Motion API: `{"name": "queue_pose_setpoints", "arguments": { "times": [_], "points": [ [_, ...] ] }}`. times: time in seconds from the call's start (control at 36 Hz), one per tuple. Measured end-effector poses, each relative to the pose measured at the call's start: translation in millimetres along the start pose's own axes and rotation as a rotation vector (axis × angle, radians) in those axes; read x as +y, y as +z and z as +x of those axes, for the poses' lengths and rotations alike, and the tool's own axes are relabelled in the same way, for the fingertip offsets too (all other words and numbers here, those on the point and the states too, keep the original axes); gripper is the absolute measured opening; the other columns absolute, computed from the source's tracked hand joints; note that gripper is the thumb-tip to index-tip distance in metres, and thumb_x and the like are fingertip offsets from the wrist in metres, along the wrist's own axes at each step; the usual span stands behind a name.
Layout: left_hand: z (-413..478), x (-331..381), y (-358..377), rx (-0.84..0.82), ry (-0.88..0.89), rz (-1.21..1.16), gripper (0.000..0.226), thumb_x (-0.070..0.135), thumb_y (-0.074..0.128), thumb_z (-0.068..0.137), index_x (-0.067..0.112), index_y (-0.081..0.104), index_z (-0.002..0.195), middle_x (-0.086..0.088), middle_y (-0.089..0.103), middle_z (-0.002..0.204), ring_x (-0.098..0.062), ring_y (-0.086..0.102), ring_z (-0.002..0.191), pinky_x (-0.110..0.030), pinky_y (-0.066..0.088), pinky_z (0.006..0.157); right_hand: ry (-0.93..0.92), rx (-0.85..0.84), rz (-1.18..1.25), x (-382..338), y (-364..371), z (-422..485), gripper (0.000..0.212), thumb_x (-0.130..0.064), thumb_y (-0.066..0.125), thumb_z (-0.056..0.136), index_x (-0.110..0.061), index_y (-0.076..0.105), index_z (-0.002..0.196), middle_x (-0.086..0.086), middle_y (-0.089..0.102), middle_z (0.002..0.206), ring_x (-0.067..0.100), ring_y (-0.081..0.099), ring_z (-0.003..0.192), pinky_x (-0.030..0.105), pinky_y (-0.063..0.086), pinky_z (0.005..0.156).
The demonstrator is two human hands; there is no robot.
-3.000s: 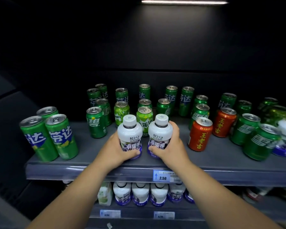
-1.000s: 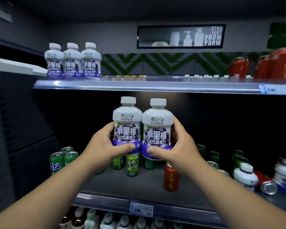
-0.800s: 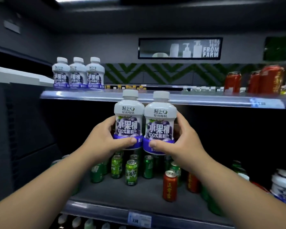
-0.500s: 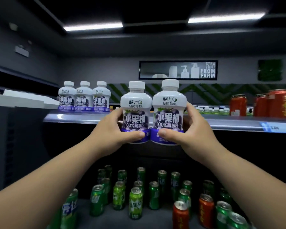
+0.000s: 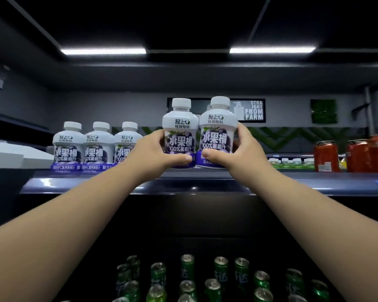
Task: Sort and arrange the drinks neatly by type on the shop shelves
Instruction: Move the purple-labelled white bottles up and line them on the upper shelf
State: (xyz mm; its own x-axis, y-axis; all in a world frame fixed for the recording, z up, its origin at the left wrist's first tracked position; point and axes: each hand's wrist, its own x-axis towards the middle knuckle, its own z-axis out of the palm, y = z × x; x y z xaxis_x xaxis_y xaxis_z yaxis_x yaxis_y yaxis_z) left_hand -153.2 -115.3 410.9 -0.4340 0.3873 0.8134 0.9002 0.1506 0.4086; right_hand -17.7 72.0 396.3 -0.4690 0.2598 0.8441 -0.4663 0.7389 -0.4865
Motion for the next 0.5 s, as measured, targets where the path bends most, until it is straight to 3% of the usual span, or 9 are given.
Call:
{"name": "queue_pose_setpoints", "arguments": {
  "times": [0.11, 0.22, 0.28, 0.36, 0.42, 0.5],
  "points": [
    [20.0, -22.8, 11.2, -0.006, -0.034, 0.023, 0.069, 0.05, 0.09, 0.061, 0.025, 0.06, 0.118, 0.013, 0.07, 0.106, -0.007, 0.067, 0.095, -0.035, 0.053, 0.089, 0.053, 0.026, -0.077, 16.6, 21.0, 16.7, 0.088, -0.044, 0.092, 0.062, -0.037, 0.046, 0.137, -0.018, 0.07, 0.111, -0.003, 0.068, 0.095, 0.03, 0.056, 0.088],
    [26.6, -42.0, 26.0, -0.014, -0.094, 0.027, 0.064, 0.048, 0.088, 0.064, 0.027, 0.057, 0.116, 0.01, 0.068, 0.11, -0.011, 0.064, 0.1, -0.034, 0.05, 0.093, 0.126, 0.055, -0.223, 32.1, 39.1, 24.6, 0.089, -0.056, 0.087, 0.059, -0.036, 0.042, 0.134, -0.014, 0.067, 0.117, 0.013, 0.065, 0.105, 0.043, 0.054, 0.096],
    [27.8, -47.5, 30.6, -0.051, -0.131, 0.078, 0.073, 0.062, 0.083, 0.056, 0.028, 0.055, 0.115, 0.01, 0.067, 0.11, -0.013, 0.063, 0.101, -0.039, 0.051, 0.095, 0.161, 0.066, -0.301, 33.8, 43.6, 26.8, 0.089, -0.055, 0.087, 0.064, -0.033, 0.039, 0.135, -0.008, 0.065, 0.12, 0.019, 0.064, 0.107, 0.045, 0.052, 0.096],
    [32.6, -52.5, 32.3, -0.125, -0.169, 0.085, 0.071, 0.06, 0.083, 0.062, 0.026, 0.052, 0.117, 0.007, 0.065, 0.109, -0.014, 0.062, 0.1, -0.04, 0.05, 0.094, 0.182, 0.073, -0.327, 36.7, 44.8, 30.3, 0.091, -0.049, 0.089, 0.066, -0.028, 0.035, 0.136, -0.005, 0.063, 0.124, 0.021, 0.062, 0.11, 0.045, 0.051, 0.098],
    [34.1, -52.7, 30.7, -0.15, -0.183, 0.085, 0.077, 0.068, 0.08, 0.055, 0.027, 0.053, 0.115, 0.007, 0.066, 0.107, -0.014, 0.063, 0.098, -0.041, 0.052, 0.092, 0.194, 0.039, -0.367, 37.5, 43.8, 29.9, 0.092, -0.05, 0.089, 0.065, -0.029, 0.034, 0.135, -0.004, 0.062, 0.126, 0.022, 0.062, 0.112, 0.047, 0.051, 0.099],
    [31.2, -50.5, 24.9, -0.168, -0.186, 0.144, 0.08, 0.067, 0.076, 0.062, 0.022, 0.049, 0.123, 0.003, 0.061, 0.12, -0.018, 0.059, 0.106, -0.041, 0.049, 0.095, 0.204, -0.015, -0.423, 35.4, 42.3, 27.3, 0.092, -0.054, 0.086, 0.068, -0.029, 0.033, 0.139, -0.005, 0.06, 0.13, 0.021, 0.06, 0.115, 0.047, 0.05, 0.099]
  ]
}}
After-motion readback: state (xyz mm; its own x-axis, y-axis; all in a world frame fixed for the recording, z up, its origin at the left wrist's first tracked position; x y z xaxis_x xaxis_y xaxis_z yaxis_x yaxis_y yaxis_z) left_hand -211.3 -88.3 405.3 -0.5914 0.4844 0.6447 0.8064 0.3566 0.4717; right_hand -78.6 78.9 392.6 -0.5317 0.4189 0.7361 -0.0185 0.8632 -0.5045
